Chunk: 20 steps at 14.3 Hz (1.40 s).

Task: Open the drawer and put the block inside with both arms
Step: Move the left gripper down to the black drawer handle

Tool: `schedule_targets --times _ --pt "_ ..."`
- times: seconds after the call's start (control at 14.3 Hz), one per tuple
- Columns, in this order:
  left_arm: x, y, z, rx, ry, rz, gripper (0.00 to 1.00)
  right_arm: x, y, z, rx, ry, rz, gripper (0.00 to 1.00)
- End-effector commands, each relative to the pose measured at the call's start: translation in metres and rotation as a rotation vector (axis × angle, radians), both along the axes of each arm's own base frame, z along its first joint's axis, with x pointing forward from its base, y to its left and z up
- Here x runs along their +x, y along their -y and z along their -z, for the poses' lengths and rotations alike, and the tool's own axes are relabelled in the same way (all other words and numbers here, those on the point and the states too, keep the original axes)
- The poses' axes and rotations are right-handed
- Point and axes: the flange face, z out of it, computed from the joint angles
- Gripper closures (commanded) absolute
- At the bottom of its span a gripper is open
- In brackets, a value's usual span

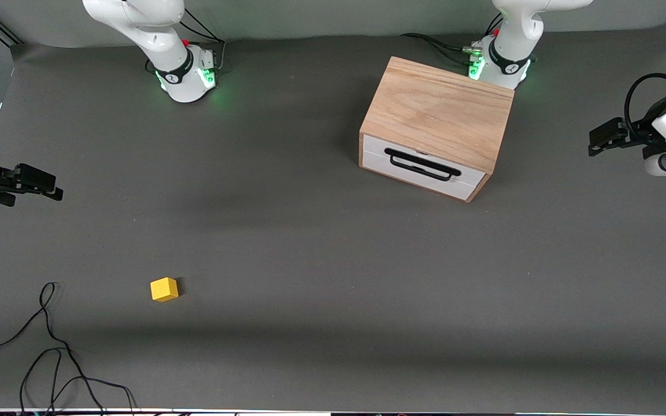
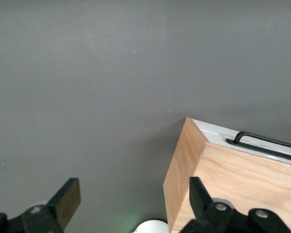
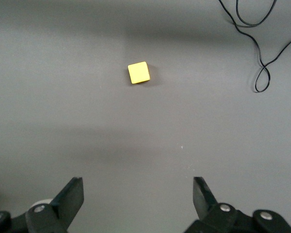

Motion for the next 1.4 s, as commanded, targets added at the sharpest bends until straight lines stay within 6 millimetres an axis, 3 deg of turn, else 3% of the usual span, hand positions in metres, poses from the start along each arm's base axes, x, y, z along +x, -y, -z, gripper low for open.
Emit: schedule_targets --times 0.0,0.35,0.49,0.91,1.05,1.33 --pt "-0.005 0.003 0.000 0.000 -0.010 -0.002 0.00 0.003 -0.002 -0.004 -0.015 0.011 -0.002 0.00" --pt "-0.004 0.004 0.001 0.000 -0.009 -0.003 0.00 0.004 -0.002 -0.002 -0.011 0.008 0.001 0.00" --pt "-0.005 0.021 0.000 0.009 -0.006 -0.064 0.00 0.004 -0.001 -0.002 -0.011 0.006 -0.002 0.00" --pt "-0.022 0.139 0.002 0.065 0.011 -0.365 0.00 0.003 -0.001 0.005 -0.002 -0.004 0.011 0.00" --pt "-0.034 0.192 0.005 0.084 0.022 -0.493 0.00 0.003 0.000 0.006 -0.006 -0.003 0.014 0.00" --pt "-0.058 0.284 0.031 0.134 0.016 -0.773 0.00 0.009 -0.004 0.013 -0.012 0.001 0.051 0.00"
